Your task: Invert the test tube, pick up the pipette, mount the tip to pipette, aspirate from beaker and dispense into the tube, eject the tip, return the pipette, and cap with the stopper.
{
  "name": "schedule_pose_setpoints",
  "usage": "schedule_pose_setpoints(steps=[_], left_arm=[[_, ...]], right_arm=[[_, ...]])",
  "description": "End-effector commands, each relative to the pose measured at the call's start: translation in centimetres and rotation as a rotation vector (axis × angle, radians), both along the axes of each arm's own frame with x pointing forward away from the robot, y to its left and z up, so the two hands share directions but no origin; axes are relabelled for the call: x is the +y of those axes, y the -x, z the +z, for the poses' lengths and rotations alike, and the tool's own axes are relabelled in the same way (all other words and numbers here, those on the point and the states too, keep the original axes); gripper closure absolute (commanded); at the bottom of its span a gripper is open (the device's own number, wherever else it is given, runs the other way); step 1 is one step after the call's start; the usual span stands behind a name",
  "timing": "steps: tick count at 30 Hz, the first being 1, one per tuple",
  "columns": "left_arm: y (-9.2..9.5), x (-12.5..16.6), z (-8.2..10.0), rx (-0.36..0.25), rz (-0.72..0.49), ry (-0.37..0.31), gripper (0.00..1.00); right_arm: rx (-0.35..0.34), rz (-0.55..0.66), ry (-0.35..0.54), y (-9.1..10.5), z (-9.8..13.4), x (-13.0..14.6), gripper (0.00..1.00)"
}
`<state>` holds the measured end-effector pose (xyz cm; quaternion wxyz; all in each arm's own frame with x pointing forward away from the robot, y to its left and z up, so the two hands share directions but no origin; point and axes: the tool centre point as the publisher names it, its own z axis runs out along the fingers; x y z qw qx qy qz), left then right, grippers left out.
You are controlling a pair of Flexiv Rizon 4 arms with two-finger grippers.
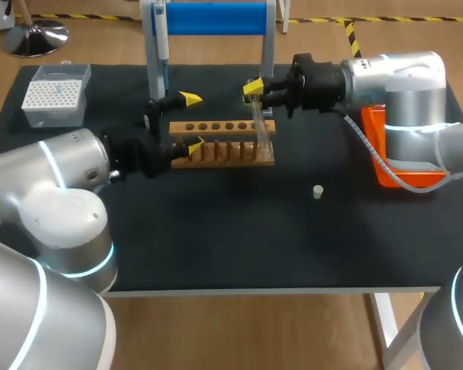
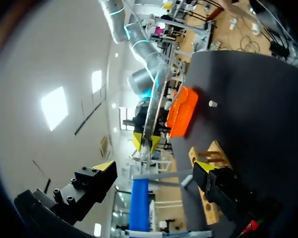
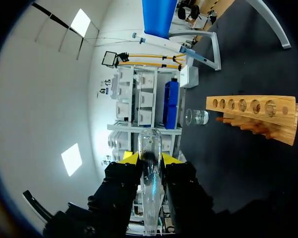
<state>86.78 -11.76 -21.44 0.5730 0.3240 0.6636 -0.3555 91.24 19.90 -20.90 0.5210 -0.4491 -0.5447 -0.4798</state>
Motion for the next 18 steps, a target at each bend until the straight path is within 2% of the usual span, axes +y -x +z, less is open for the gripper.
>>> schedule_pose_setpoints(steps=[1,5,11,18], left_arm=[[-0.1,0.4,-0.4,-0.190,-0.496,0.125,0.00],[0.2,-0.2,-0.3,-0.209,-0.517,0.124,0.00],[1.2,-1.6,-0.2,-0.230,-0.477,0.108,0.00],[2.3,-4.3,0.2,-0.231,-0.407,0.020,0.00]], right_arm=[[-0.001,0.001,0.003,0.0,0.1,-0.1,1.00],[-0.001,0.001,0.003,0.0,0.1,-0.1,1.00],[-0.001,0.001,0.003,0.0,0.1,-0.1,1.00],[-0.001,0.001,0.003,0.0,0.1,-0.1,1.00]])
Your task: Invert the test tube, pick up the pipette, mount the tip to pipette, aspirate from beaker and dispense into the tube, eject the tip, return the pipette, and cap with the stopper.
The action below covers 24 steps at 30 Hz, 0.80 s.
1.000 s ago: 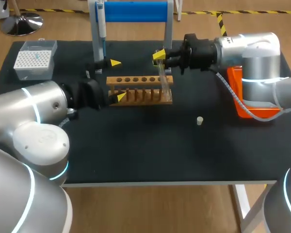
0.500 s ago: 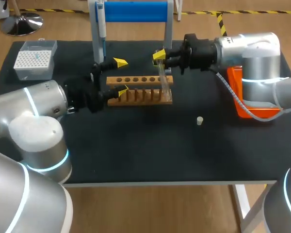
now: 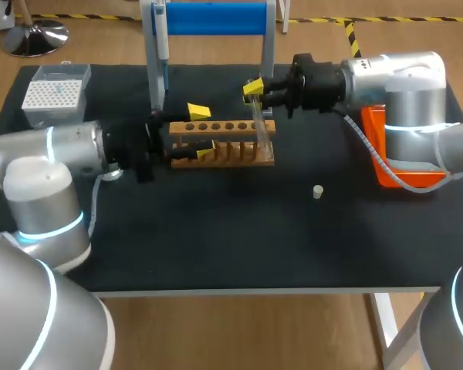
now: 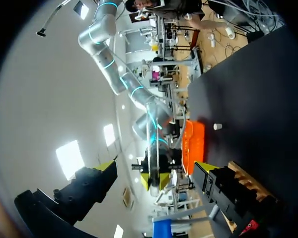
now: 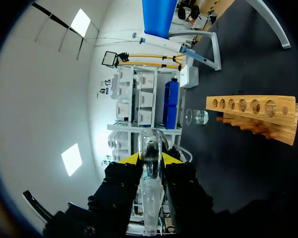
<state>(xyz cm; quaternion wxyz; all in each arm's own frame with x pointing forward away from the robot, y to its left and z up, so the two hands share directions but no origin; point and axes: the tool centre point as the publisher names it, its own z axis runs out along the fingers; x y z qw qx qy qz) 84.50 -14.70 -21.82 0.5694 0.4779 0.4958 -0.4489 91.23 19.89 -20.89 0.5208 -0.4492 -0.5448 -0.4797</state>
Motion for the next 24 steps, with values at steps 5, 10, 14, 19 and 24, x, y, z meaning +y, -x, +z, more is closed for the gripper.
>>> schedule_pose_setpoints(steps=[5,10,14,19,24], left_arm=[[0.6,-2.9,1.0,-0.001,0.028,-0.028,0.00],[1.2,-4.6,1.2,0.009,0.020,-0.029,0.00],[1.6,-5.6,1.2,0.008,0.001,-0.034,0.00],[1.3,-6.6,1.4,0.005,-0.035,-0.047,0.00],[0.9,-7.3,1.6,0.006,-0.065,-0.053,0.00]], right_arm=[[0.000,0.001,0.003,0.0,0.1,-0.1,1.00],[0.000,0.001,0.003,0.0,0.1,-0.1,1.00],[0.000,0.001,0.003,0.0,0.1,-0.1,1.00],[0.000,0.001,0.003,0.0,0.1,-0.1,1.00],[0.000,0.001,0.003,0.0,0.1,-0.1,1.00]])
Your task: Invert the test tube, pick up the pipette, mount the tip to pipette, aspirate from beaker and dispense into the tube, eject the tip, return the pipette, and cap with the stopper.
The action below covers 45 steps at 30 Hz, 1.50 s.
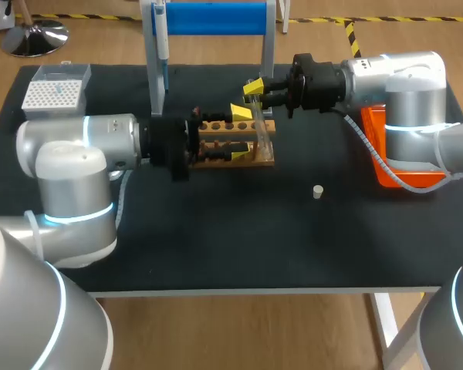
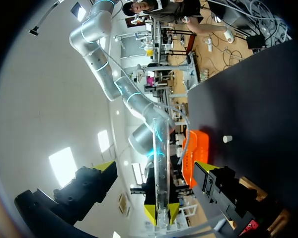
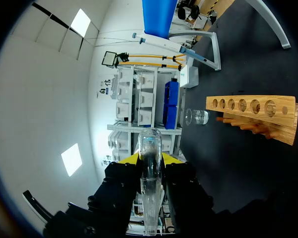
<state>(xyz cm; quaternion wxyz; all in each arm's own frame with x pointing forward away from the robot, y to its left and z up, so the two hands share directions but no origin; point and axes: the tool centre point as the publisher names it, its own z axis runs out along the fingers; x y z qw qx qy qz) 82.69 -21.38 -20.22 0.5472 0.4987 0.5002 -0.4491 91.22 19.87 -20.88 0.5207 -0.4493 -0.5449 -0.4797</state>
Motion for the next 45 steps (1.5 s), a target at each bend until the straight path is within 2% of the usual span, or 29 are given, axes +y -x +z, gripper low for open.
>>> schedule_pose_setpoints(steps=[1,20,25,28,33,39,45], left_arm=[[-1.0,-0.8,0.0,-0.002,-0.034,-0.007,0.00],[-0.8,-3.0,-0.1,0.013,-0.086,-0.034,0.00],[-0.8,-3.2,-0.2,0.016,-0.086,-0.029,0.18],[-0.8,-3.3,-0.2,0.016,-0.083,-0.027,0.13],[-0.9,-3.6,-0.2,0.019,-0.083,-0.023,0.20],[-1.0,-3.8,-0.2,0.022,-0.081,-0.020,0.19],[-0.9,-4.0,-0.2,0.021,-0.084,-0.019,0.31]], right_arm=[[0.000,0.001,0.003,0.0,0.1,0.0,1.00],[0.000,0.001,0.003,0.0,0.1,0.0,1.00],[0.000,0.001,0.003,0.0,0.1,0.0,1.00],[0.000,0.001,0.003,0.0,0.1,0.0,1.00],[0.000,0.001,0.003,0.0,0.1,0.0,1.00],[0.000,0.001,0.003,0.0,0.1,0.0,1.00],[0.000,0.001,0.003,0.0,0.1,0.0,1.00]])
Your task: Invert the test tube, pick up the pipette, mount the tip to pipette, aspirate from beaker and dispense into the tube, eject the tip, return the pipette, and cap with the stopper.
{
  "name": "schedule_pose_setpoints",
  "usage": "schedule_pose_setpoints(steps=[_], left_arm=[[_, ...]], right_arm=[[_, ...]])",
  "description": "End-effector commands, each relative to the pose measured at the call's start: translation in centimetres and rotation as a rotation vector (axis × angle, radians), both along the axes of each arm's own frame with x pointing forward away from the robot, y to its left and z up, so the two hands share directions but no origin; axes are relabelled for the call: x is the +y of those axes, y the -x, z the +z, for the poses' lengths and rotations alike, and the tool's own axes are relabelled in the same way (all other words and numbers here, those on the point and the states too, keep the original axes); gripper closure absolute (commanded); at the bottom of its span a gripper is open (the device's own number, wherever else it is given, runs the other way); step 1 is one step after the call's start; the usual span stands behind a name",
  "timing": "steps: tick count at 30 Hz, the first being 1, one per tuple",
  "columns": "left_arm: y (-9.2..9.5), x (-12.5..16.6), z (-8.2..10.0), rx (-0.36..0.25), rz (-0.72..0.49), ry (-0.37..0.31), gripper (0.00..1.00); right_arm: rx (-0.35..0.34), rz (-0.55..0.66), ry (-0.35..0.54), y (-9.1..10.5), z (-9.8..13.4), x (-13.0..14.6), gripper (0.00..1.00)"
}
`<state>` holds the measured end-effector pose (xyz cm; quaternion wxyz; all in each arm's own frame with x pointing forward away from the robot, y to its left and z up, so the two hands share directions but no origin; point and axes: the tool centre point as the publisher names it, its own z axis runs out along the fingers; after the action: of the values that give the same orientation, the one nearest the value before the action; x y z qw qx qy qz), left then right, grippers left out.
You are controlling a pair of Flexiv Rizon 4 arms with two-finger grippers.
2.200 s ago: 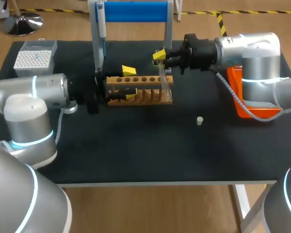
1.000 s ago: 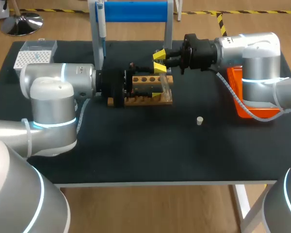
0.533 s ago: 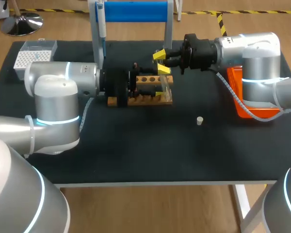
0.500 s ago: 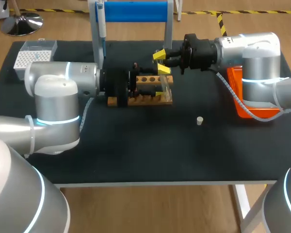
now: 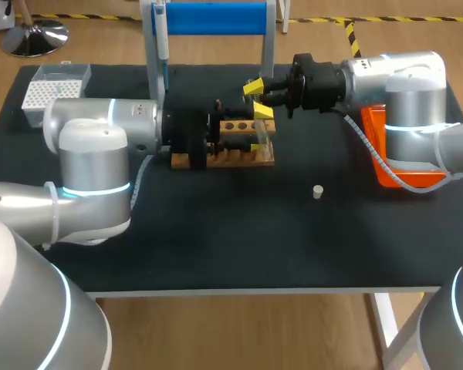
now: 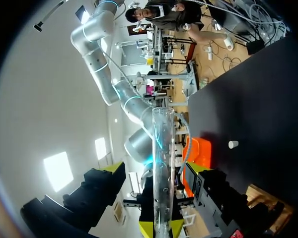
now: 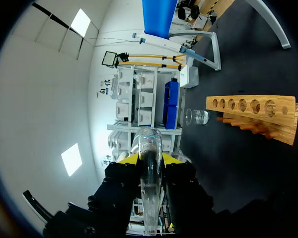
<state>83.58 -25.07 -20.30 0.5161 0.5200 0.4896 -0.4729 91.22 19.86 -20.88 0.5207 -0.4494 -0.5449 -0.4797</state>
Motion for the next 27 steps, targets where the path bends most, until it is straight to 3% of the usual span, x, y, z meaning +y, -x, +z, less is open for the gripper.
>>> schedule_pose_setpoints(steps=[1,5,13,14,16,23,24,25,26,27], left_arm=[[-0.04,-0.32,-0.10,-0.004,0.000,0.001,0.34],[0.02,-0.33,-0.10,-0.005,0.000,-0.001,0.51],[0.21,-0.23,-0.09,-0.004,-0.002,0.000,0.63],[0.24,-0.21,-0.09,-0.004,-0.003,0.001,0.70],[0.27,-0.18,-0.09,-0.004,-0.002,0.001,1.00],[0.36,-0.05,-0.05,-0.003,-0.012,0.007,1.00],[0.38,-0.04,-0.04,0.000,-0.007,0.005,1.00],[0.38,0.03,-0.01,0.002,-0.003,0.007,1.00],[0.38,0.03,-0.01,0.002,-0.003,0.007,1.00],[0.38,0.03,-0.01,0.002,-0.003,0.007,1.00]], right_arm=[[0.000,0.001,0.002,-0.03,0.07,-0.03,1.00],[0.000,0.001,0.002,-0.03,0.07,-0.03,1.00],[0.000,0.001,0.002,-0.03,0.07,-0.03,1.00],[0.000,0.001,0.002,-0.03,0.07,-0.03,1.00],[0.000,0.001,0.002,-0.03,0.07,-0.03,1.00],[0.000,0.001,0.002,-0.03,0.07,-0.03,1.00],[0.000,0.001,0.002,-0.03,0.07,-0.03,0.71],[0.000,0.001,0.002,-0.03,0.07,-0.03,0.10],[0.000,0.001,0.002,-0.03,0.07,-0.03,0.00],[0.000,0.001,0.002,-0.03,0.07,-0.03,0.00]])
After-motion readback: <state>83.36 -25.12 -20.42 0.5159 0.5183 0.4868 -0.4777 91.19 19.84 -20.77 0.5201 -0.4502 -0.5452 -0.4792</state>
